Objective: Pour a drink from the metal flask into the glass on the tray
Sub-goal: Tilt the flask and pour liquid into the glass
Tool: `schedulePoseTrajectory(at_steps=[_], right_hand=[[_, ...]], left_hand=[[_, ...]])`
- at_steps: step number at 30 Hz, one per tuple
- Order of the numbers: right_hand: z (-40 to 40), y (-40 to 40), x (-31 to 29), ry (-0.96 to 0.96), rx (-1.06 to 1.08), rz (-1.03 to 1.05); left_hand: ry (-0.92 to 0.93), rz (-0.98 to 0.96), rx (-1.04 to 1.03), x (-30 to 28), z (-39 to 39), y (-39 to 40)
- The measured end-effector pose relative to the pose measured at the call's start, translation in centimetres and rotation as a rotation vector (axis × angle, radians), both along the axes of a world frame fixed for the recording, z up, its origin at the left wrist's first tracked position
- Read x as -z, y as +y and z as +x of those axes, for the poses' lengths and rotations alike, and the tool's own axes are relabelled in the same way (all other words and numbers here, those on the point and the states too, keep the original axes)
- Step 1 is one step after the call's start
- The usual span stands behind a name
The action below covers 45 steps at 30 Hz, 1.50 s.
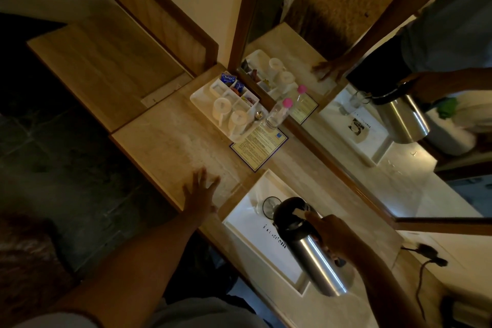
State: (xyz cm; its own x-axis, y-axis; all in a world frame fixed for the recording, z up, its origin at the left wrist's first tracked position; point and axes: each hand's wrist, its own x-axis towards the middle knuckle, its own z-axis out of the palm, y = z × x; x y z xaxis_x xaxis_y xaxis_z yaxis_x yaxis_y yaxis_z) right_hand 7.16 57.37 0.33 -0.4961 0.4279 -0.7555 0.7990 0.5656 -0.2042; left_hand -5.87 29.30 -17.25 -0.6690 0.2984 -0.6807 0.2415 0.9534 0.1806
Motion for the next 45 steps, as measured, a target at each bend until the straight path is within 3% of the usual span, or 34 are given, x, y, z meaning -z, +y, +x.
schedulePoseTrajectory(at_steps=[6,11,45], right_hand=[[0.3,0.4,0.2,-0.002,-0.076,-0.046],[0.0,0.0,0.0,-0.008,0.028,-0.015],[0.3,0.8,1.4,0.005,0.037,-0.013]], left_hand=[[0.007,0.009,0.002,0.1,0.0,0.1],[0.008,-0.007,0.012,0.0,0.0,0.2],[0.011,-0.033,0.026,0.0,0.0,0.2]])
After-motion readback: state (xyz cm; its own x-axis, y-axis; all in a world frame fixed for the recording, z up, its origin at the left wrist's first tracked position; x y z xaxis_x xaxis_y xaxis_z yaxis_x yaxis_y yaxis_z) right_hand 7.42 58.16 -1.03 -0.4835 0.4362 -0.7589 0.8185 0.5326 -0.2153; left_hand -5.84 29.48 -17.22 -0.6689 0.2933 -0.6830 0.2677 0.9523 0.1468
